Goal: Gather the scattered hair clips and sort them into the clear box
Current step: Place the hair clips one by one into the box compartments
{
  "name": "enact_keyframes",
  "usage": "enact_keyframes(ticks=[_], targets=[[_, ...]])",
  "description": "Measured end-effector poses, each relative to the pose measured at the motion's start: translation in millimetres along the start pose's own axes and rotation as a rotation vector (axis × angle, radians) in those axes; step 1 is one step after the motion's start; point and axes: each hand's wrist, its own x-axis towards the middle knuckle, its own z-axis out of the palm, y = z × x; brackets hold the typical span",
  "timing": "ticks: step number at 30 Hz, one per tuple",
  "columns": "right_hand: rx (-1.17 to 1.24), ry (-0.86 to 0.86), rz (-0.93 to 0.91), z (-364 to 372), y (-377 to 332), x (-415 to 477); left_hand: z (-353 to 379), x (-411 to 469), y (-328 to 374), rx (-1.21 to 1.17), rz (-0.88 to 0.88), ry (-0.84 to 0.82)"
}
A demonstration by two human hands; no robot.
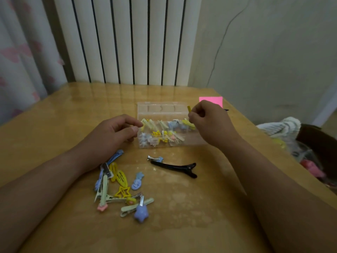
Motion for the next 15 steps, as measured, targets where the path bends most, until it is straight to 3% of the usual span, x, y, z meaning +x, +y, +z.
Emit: enact_keyframes(ticks=[8, 15], targets=[[-0.063, -0.112, -0.105, 20.0, -14.8, -9.7, 1.8, -1.8, 2.1, 0.039, 0.005, -0.032], [-0.309, -0.071, -0.109, 14.6, -14.7, -5.9, 0.5, -1.1, -0.3, 0.052, 0.021, -0.033]])
